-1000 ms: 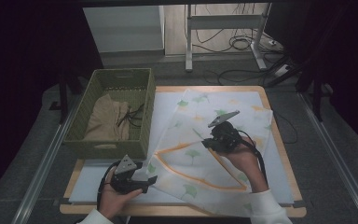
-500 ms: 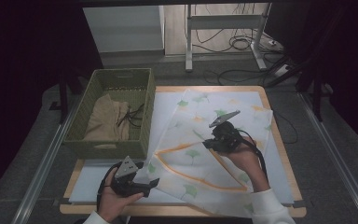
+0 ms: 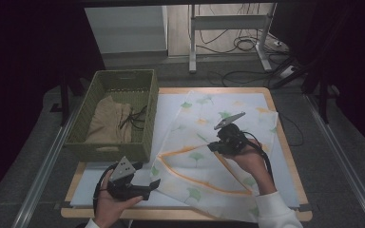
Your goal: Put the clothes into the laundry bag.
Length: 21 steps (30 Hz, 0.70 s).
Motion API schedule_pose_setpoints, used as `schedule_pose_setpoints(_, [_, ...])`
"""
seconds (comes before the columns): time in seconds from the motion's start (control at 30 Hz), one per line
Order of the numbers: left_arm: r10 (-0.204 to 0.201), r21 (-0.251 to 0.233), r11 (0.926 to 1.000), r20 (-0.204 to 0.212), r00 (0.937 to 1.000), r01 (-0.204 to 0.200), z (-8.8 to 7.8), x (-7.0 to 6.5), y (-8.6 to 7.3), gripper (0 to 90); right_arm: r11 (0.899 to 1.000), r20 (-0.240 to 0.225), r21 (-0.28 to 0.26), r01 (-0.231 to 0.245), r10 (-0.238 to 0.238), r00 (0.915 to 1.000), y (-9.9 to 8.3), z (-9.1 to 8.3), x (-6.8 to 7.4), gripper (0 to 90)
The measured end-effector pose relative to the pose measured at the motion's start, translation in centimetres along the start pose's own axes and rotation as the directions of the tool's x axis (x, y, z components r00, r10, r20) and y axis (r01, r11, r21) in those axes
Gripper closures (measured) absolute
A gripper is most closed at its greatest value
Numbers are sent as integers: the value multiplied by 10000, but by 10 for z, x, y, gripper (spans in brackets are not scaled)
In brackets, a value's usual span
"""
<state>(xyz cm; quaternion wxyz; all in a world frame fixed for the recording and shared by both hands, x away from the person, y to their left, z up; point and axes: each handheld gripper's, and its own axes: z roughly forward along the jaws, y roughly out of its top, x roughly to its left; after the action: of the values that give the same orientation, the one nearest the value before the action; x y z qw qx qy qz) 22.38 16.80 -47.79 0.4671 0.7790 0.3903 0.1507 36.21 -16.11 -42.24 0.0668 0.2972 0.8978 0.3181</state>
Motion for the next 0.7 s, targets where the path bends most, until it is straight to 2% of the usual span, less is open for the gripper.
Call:
schedule_pose_setpoints(0.3, [-89, -226, 9997, -384, 9992, 80, -2, 9, 11, 139, 10000, 33, 17, -31, 31, 10000, -1, 0, -1, 865])
schedule_pose_setpoints(0.37, [-41, -142, 9999, -494, 9988, 34, -1, 11, 15, 159, 10000, 52, 20, -37, 37, 10000, 0, -1, 0, 865])
schedule_pose_setpoints(0.7, [-90, 239, 9997, -504, 9987, 102, -2, 19, 30, 206, 10000, 63, 48, -30, 30, 10000, 0, 0, 0, 865])
